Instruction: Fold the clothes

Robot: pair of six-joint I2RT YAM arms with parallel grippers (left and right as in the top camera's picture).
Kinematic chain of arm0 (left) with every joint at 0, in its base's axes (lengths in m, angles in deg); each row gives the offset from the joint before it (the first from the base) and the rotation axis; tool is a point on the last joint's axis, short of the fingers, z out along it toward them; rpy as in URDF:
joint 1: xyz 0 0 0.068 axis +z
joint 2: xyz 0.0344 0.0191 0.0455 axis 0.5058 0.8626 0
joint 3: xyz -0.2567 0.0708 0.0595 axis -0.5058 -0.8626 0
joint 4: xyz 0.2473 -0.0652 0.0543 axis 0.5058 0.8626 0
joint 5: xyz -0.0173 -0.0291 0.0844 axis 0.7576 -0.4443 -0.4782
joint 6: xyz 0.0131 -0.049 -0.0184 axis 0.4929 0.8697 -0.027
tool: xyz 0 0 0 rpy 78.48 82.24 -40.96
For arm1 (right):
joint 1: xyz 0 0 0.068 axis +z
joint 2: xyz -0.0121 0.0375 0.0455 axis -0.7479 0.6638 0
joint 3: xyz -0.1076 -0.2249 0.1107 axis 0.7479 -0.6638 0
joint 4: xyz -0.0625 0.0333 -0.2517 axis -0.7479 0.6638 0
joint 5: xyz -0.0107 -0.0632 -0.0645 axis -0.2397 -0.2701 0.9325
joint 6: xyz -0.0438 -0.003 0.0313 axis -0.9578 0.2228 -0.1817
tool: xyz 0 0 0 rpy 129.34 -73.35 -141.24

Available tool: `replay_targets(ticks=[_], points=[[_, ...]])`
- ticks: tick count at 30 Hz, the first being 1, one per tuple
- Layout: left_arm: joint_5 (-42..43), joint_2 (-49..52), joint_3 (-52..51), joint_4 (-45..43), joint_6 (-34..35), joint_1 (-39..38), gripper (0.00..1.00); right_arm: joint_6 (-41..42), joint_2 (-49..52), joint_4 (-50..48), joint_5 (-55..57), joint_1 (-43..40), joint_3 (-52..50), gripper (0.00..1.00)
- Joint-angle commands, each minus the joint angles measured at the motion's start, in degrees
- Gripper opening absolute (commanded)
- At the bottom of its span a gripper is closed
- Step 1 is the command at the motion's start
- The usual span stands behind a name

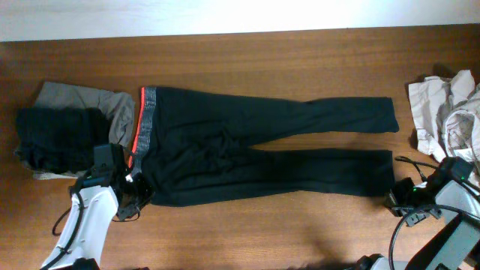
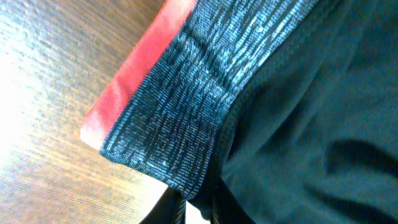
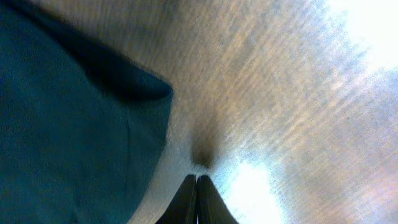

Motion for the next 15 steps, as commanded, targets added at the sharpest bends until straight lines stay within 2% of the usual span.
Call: replay_targets(ticks=[1, 8, 12, 15], points=[[-0.7, -0.9, 4.0, 2.3, -3.5, -0.2, 0.11, -0.8, -3.7, 4.2, 1.3, -0.2, 6.1, 0.04], [-2.4, -2.4, 7.8, 3.9, -5.9, -0.2, 0.11, -1.9, -6.8, 7.2, 1.9, -0.2, 10.1, 0.05], [-2.6, -2.4, 7.8, 3.9, -5.9, -0.2, 0.11, -1.9, -4.5, 5.5, 1.9, -0.2, 7.7, 0.34], [-2.6, -2.4, 7.8, 3.9, -5.9, -0.2, 0.11, -1.8, -1.6, 1.5, 0.4, -0.2, 5.2, 0.43]])
